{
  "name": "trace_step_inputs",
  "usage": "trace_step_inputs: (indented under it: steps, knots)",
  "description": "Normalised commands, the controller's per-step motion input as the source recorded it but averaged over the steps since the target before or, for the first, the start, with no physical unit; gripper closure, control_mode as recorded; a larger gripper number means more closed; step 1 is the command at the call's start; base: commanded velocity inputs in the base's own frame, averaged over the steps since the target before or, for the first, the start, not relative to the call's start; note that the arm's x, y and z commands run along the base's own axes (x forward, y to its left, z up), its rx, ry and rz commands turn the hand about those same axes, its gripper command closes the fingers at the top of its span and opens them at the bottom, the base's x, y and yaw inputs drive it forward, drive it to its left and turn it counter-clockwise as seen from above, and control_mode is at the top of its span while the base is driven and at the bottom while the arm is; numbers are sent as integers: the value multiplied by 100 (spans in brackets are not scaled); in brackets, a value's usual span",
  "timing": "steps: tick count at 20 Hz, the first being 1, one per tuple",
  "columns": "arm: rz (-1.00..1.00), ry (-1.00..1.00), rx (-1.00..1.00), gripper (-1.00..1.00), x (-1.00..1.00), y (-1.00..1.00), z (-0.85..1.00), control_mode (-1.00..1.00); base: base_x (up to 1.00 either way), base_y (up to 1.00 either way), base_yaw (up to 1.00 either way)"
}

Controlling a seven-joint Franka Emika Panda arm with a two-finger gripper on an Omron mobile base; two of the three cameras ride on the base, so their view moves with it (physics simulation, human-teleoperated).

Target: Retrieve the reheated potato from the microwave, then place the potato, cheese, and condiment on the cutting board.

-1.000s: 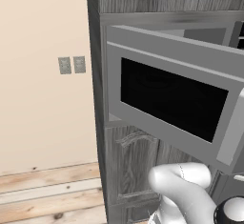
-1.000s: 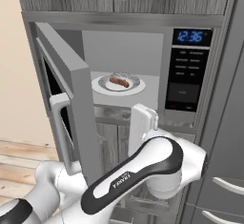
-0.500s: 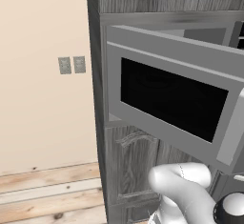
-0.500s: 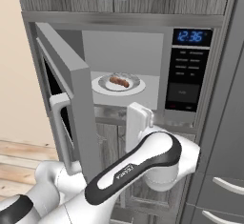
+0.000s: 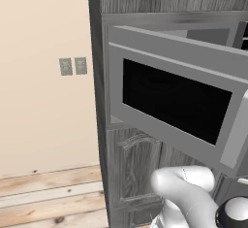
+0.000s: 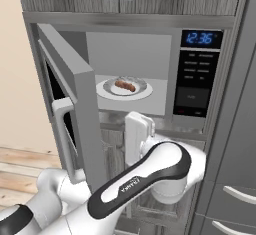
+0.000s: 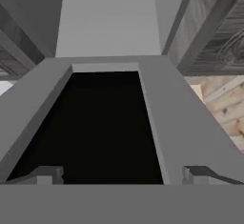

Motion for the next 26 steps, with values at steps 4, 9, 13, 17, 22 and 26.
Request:
trace_step_inputs:
  steps: [4, 9, 13, 17, 22, 26]
  knots:
    - [4, -2, 0, -100, -16, 27, 0, -100, 0, 0, 0]
    - [5, -2, 0, -100, -30, 25, 0, -100, 0, 0, 0]
    - [4, 0, 0, -100, -32, 30, 0, -100, 0, 0, 0]
    - [2, 0, 0, -100, -37, 40, -1, -100, 0, 0, 0]
    - [4, 0, 0, -100, -32, 42, -1, -100, 0, 0, 0]
    - [7, 0, 0, -100, -36, 44, 0, -100, 0, 0, 0]
